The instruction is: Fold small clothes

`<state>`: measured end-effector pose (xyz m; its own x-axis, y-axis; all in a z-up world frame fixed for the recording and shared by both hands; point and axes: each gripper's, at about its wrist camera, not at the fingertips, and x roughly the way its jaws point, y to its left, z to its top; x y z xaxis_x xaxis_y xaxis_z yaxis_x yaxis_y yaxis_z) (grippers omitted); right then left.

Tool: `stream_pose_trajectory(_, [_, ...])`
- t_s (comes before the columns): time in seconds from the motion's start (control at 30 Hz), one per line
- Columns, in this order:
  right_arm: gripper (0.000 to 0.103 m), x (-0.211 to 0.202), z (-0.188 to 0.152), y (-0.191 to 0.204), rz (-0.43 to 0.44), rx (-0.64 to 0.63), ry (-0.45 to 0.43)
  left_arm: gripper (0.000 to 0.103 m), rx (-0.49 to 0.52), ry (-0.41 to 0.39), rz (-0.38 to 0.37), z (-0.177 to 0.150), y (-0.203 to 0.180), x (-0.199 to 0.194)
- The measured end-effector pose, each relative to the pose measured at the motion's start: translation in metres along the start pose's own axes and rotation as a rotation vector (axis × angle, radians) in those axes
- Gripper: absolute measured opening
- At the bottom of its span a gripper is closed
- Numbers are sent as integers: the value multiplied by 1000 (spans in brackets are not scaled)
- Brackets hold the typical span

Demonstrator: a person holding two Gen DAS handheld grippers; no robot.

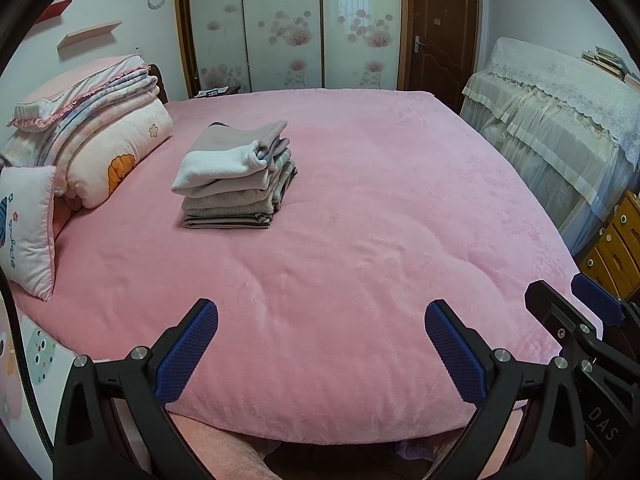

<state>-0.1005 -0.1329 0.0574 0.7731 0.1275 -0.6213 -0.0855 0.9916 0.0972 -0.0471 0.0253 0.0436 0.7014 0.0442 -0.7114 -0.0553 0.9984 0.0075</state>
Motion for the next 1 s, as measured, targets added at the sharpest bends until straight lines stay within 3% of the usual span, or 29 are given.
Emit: stream_pose_trajectory(1.0, [68,0,1,1,-1,0,3,103,-11,33,-17,-3,5,4])
